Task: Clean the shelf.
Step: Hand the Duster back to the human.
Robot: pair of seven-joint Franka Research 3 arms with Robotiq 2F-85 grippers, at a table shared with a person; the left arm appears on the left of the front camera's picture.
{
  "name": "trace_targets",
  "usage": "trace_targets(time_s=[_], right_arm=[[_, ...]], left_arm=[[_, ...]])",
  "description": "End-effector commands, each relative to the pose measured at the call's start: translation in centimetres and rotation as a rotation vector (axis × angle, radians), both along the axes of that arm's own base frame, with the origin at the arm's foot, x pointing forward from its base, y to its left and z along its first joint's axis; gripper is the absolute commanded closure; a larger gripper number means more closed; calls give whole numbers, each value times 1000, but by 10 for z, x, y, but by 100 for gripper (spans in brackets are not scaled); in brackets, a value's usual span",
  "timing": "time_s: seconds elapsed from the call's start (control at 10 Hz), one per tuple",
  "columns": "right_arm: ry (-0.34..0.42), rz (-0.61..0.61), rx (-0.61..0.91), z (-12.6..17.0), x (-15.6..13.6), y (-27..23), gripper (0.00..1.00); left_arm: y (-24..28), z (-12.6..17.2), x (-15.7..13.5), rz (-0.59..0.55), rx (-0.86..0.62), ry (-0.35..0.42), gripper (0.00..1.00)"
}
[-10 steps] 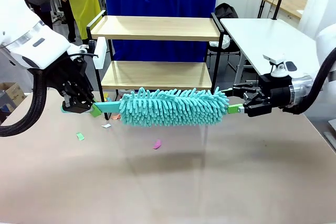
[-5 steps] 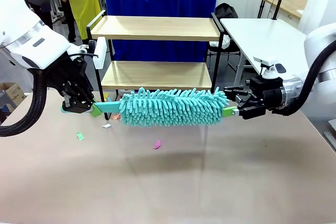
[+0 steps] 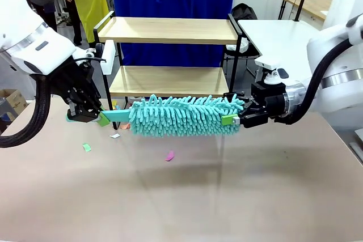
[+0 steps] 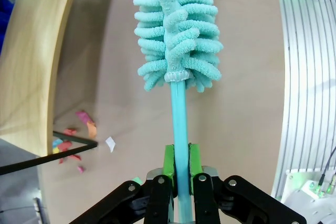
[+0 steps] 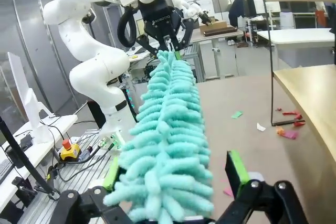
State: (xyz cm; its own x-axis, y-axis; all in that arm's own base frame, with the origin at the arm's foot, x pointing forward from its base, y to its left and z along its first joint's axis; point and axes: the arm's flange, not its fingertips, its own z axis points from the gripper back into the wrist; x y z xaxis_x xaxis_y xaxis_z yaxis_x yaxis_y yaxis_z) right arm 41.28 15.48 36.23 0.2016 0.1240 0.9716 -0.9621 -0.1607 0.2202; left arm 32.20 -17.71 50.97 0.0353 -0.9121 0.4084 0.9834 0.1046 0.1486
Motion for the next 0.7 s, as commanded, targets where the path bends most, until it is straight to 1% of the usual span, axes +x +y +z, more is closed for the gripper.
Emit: trace_targets(time_s=[0.0,0.1,0.2,0.3,0.5,0.6], right_arm=[[4,-8,-28,-4,9,8,2],[-11,12,-62,-6,5,7,57],[-12,11,-76,-7,4,6,59],[-13,16,-85,-6,5,5,100],[-16,34,-113,-6,5,3,100],[-19,39,-114,-6,5,3,85]], left_arm=[[0,2,-2,4,-17,4,87],[0,2,-2,4,-17,4,87],[0,2,-2,4,-17,4,87],[0,2,-2,4,-17,4,87],[0,2,-2,4,-17,4,87],[0,2,-2,4,-17,4,87]])
